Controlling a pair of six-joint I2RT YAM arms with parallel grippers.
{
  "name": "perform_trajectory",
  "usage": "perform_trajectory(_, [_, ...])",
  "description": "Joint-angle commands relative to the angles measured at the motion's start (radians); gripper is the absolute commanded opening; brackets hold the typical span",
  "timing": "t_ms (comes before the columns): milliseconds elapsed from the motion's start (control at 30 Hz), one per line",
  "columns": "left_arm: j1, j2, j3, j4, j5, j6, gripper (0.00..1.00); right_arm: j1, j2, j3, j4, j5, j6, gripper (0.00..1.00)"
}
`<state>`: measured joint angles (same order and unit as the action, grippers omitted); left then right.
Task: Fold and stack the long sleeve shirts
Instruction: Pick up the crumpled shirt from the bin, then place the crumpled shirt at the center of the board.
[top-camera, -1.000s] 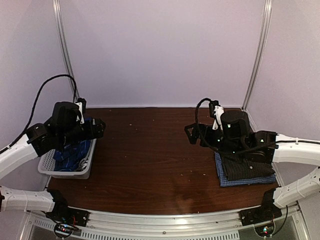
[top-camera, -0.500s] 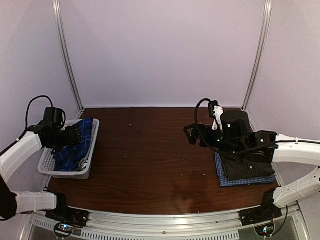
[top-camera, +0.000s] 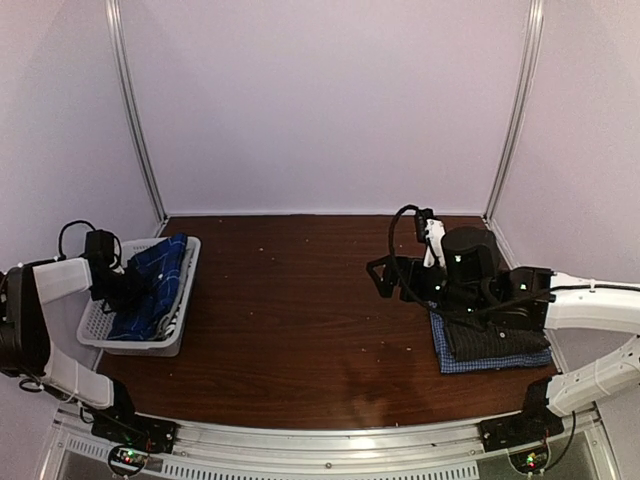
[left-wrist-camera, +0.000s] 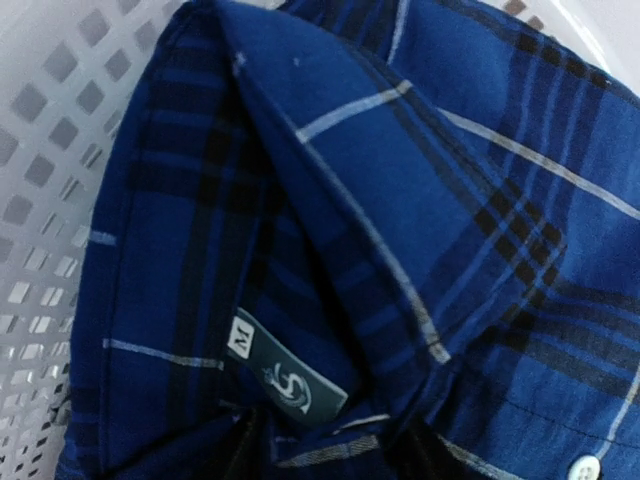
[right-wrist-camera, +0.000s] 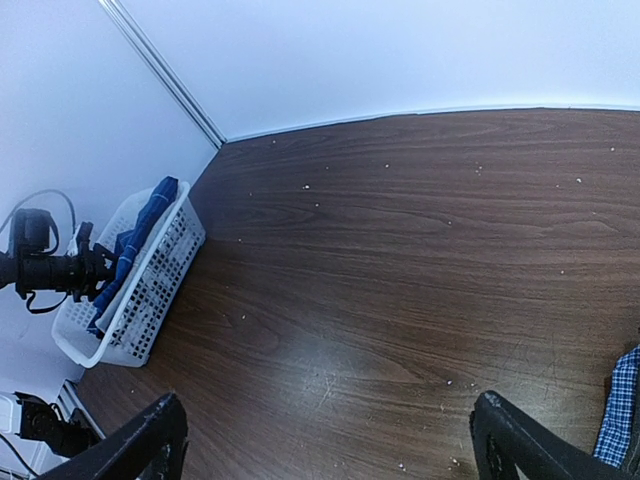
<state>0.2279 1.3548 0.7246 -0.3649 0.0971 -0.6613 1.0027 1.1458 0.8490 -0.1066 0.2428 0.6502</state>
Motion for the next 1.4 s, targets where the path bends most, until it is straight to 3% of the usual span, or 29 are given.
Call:
perform_trajectory(0, [0.001,-0.038,-0.016,0.044,0.021,0.015,0.32,-0.004,-0.036,-0.016,0.025,-0.012,-0.004,1.0])
perform_trajectory(67, [0.001,-0.071,-0.01,0.024,0.005,0.027,0.16,-0.004,-0.04,-0.019,0.027,-0.013,-0.003,1.0])
perform_trajectory(200, [-0.001,-0.145,0.018,-0.021,-0.012,0.061,0.0,-0.004,-0.045,-0.018,0.024,-0.016,-0.008,1.0])
perform_trajectory(433, [-0.081,-0.3,0.131,-0.087,-0.031,0.136,0.0,-0.004,-0.046,-0.01,0.021,-0.013,-0.014,1.0])
perform_trajectory(833, [-0.448,-0.383,0.386,-0.089,0.063,0.18,0.0,-0.004,-0.038,0.035,-0.002,0.008,-0.035,1.0])
perform_trajectory(1100, [-0.87,-0.256,0.407,0.002,-0.053,0.13,0.0,-0.005,-0.02,0.059,-0.01,0.018,-0.035,1.0])
perform_trajectory(1367, [-1.105,-0.005,0.476,0.085,-0.118,0.078,0.0,-0.004,-0.02,0.065,-0.063,0.041,-0.02,1.0])
